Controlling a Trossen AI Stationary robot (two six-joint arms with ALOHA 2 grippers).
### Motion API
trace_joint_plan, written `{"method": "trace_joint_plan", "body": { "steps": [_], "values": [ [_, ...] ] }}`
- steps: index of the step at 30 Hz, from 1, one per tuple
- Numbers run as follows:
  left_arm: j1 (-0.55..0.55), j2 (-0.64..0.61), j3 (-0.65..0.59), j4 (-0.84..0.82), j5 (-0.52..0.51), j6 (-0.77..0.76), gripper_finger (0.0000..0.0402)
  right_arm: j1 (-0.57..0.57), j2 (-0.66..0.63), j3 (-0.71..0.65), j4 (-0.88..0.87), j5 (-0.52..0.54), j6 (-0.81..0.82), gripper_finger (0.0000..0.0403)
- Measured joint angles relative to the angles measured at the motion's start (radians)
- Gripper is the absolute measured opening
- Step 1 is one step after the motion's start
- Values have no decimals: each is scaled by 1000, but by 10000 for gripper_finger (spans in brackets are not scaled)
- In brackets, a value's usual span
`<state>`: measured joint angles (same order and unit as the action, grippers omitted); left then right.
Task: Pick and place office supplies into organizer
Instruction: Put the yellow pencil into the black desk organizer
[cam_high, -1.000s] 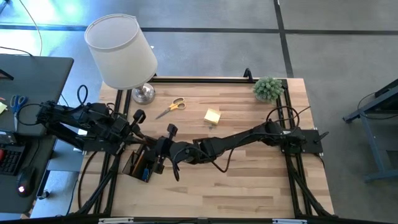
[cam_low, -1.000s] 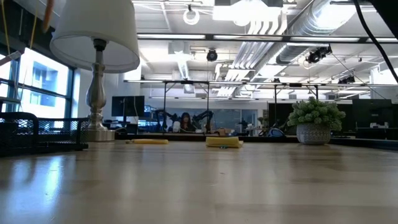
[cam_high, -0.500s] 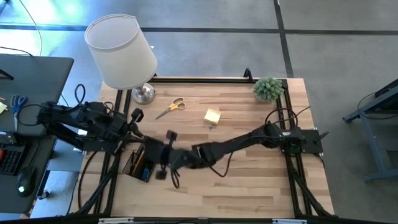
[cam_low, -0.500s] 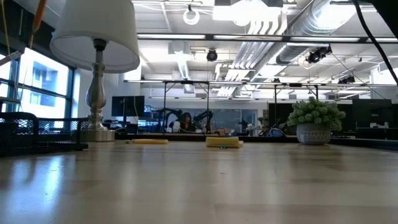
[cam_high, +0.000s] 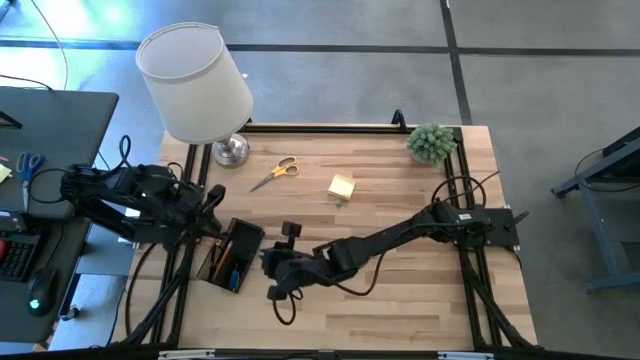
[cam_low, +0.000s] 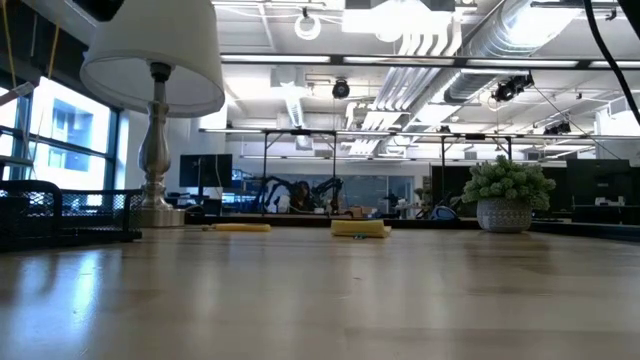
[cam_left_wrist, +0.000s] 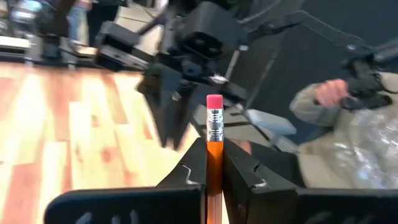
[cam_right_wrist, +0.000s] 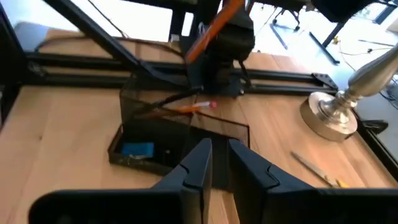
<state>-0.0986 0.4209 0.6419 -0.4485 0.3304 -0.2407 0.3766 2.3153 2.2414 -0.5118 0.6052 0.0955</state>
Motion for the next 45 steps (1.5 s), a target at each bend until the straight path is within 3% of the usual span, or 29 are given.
{"method": "trace_joint_plan", "body": {
  "steps": [7, 13, 22, 36, 45],
  "values": [
    [-1, -67, -57, 13, 25, 6, 3, 25, 0, 0, -101, 73, 55, 29],
    [-1, -183, -219, 169, 12, -84, 2, 56, 0, 0, -193, 151, 123, 20],
    [-1, -314, -354, 208, -34, -118, 4, 58, 0, 1, -234, 173, 199, 20],
    [0, -415, -454, 218, -25, 52, 5, 58, 0, 1, -263, 162, 296, 16],
    [0, -415, -464, 213, 144, 156, 6, 66, 0, 2, -323, 170, 361, 16]
  ]
}}
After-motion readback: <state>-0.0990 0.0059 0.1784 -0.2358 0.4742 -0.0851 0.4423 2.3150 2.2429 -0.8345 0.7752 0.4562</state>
